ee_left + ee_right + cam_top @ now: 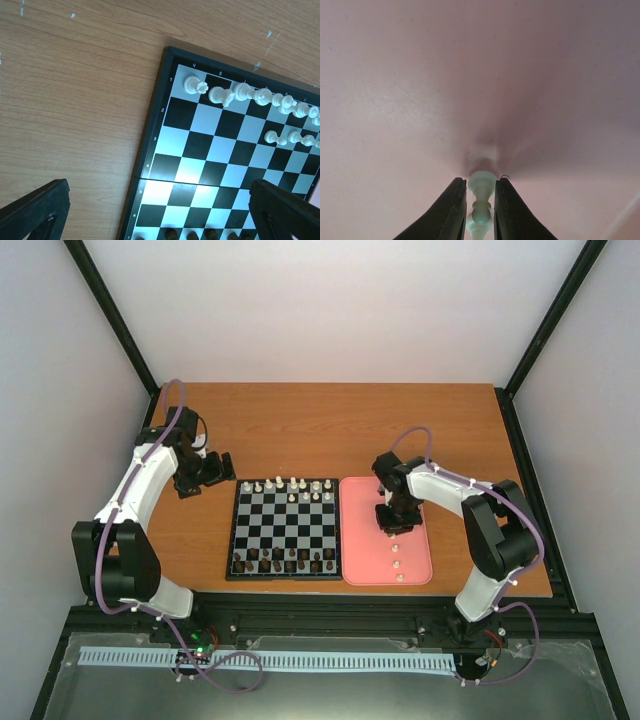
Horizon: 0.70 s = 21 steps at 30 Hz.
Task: Set up the chess pieces on the board
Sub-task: Pick up the chess piece from the storage box.
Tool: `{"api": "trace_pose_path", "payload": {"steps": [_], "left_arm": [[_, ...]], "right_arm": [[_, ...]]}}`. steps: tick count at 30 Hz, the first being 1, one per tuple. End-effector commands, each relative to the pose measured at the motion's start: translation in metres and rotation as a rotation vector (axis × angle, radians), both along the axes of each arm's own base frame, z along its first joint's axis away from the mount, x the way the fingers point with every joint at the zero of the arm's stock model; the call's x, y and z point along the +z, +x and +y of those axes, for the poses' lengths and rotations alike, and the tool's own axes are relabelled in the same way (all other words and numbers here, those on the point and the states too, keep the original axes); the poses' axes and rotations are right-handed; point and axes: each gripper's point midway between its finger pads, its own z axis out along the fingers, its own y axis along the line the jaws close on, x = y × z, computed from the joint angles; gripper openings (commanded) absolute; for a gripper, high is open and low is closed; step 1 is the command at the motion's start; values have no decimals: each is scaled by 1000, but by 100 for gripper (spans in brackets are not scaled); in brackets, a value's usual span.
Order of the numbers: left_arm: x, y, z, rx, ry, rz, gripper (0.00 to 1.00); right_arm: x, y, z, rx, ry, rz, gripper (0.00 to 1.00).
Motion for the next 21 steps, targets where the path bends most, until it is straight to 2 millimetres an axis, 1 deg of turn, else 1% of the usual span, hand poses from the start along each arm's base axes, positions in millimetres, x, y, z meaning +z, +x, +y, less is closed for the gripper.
{"api": "trace_pose_path", "payload": {"steps": [1,4,6,7,10,12,14,17,18,19,20,21], "left_arm": [[8,4,0,-3,0,-29,100],[9,3,1,-3,4,-32,100],[10,2,1,-3,7,-34,100],[10,2,1,-2,8,-35,100],[12,1,1,-3,8,-40,100],[13,1,1,-3,11,-44,100],[15,0,2,-1,14,-48,100],[16,-1,3,0,19,-49,100],[15,-2,3,0,20,-47,100],[15,-2,3,1,20,-45,100],[15,-4,3,4,18,-44,100],[14,-4,3,6,18,-43,100]], "right_arm": [[4,-3,-9,-11,-20,-10,16],[4,-6,-10,-12,-20,-6,11],[6,-6,-10,-13,-19,-12,4],[8,-5,-11,-16,-23,-20,3],[18,-1,-13,-15,-44,-46,3],[29,4,-5,8,-45,-66,3],[44,9,9,38,-36,-93,3],[73,21,44,94,4,-141,3],[81,25,59,119,21,-155,3],[85,28,74,143,37,-155,3],[96,33,96,176,69,-177,3],[101,37,111,198,90,-184,3]]}}
